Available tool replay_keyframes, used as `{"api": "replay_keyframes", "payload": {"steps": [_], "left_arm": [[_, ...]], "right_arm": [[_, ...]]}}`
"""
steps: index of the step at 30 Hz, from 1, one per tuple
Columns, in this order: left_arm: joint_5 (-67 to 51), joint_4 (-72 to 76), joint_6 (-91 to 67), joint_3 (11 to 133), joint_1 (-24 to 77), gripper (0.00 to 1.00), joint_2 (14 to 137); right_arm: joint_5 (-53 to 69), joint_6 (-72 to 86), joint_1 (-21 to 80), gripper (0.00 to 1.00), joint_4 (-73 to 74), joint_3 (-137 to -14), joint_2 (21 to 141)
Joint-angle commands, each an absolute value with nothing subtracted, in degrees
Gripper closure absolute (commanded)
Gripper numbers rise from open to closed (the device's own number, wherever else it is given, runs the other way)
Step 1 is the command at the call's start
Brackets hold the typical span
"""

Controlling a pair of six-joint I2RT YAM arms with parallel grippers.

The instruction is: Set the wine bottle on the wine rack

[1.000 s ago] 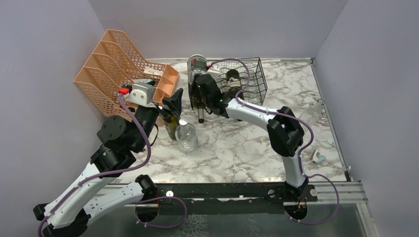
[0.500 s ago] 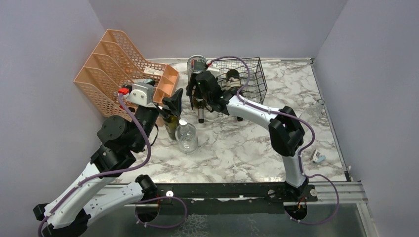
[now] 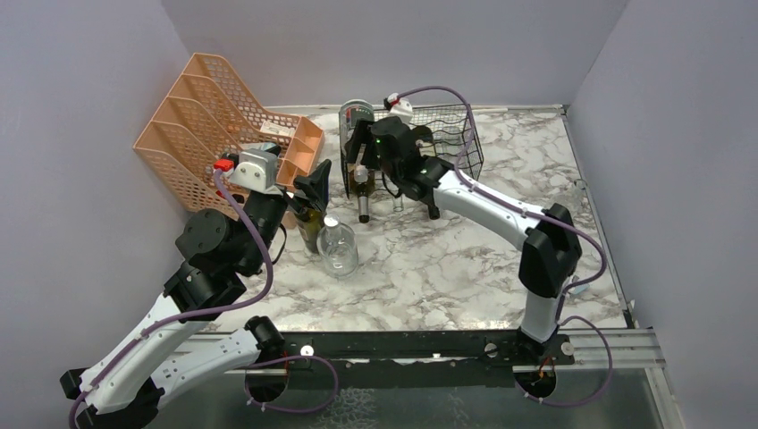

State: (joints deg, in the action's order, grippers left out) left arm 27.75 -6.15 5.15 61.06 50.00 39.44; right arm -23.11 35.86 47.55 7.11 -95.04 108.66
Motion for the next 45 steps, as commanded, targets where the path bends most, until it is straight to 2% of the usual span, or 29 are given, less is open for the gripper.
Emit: {"api": "replay_keyframes", "payload": {"steps": [1,10,15,19,27,32,35,45], "left_arm": [[28.41,-6.13,4.39,61.49,50.13,0.01,39.2],[31.29,-5.34,11.1,66.22,50.12,0.01,37.94],[31.26,-5.17,12.74,68.08,50.09,0.01,36.79],[31.25,-5.22,13.04,68.79,50.11,0.01,35.66],[30.58,-5.78,12.21,68.14,50.09,0.01,34.7],[30.59,-5.36,11.83,67.51,50.05,0.01,33.84],[30.59,-4.99,11.62,67.25,50.17,0.01,33.61],[30.67,-5.48,10.43,66.69,50.12,0.01,33.66]], "right_arm": [[-20.03,28.37,47.11,0.22,5.34,-90.69,101.16],[8.22,10.9,47.24,0.23,0.5,-86.57,93.49],[16.02,6.87,49.34,0.23,0.94,-87.65,93.7],[16.79,5.23,52.39,0.23,2.33,-90.29,95.95],[10.31,3.05,56.85,0.23,5.22,-97.73,103.06],[9.54,1.5,58.14,0.24,3.1,-98.4,105.8],[9.63,0.92,58.48,0.29,3.82,-100.45,108.0],[7.16,0.42,58.85,0.63,-1.33,-100.2,110.35]]}}
